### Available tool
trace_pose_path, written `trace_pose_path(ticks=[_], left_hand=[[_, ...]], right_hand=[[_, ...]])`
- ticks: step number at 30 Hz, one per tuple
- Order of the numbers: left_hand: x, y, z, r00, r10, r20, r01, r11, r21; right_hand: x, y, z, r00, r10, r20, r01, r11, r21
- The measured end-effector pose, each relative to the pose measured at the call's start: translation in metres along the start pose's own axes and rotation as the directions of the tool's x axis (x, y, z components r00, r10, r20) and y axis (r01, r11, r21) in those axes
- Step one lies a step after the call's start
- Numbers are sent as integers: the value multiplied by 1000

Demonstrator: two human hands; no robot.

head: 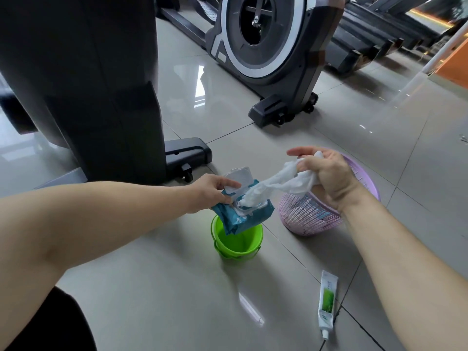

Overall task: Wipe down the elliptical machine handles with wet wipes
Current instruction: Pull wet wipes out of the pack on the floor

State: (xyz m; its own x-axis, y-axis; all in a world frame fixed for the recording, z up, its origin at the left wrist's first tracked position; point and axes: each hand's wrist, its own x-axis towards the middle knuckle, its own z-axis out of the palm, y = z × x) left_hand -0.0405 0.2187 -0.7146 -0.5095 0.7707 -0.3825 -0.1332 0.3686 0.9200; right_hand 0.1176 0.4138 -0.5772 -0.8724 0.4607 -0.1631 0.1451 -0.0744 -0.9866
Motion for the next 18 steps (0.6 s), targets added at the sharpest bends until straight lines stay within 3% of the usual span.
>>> trace_pose_path(ticks=[3, 8, 13, 16, 18], left_hand=[[-1, 2, -1, 1000, 3, -7, -3, 1000, -26], [-6, 2, 5, 999, -8, 31, 10, 999, -47], [-8, 4, 13, 998, -7, 54, 11, 997, -74], [-10, 4, 15, 998, -16, 57, 19, 998, -54], [-11, 4, 15, 998, -24, 52, 27, 998, -50]], right_hand=[[0, 4, 7, 1000, 4, -11, -5, 998, -70], [11, 26, 12, 984, 38, -173, -65, 987, -150], [17, 41, 11, 887, 42, -459, -171, 955, -242], [22, 26, 3, 810, 12, -586, -62, 996, -65], [23, 13, -1, 802, 46, -595, 10, 996, 90]])
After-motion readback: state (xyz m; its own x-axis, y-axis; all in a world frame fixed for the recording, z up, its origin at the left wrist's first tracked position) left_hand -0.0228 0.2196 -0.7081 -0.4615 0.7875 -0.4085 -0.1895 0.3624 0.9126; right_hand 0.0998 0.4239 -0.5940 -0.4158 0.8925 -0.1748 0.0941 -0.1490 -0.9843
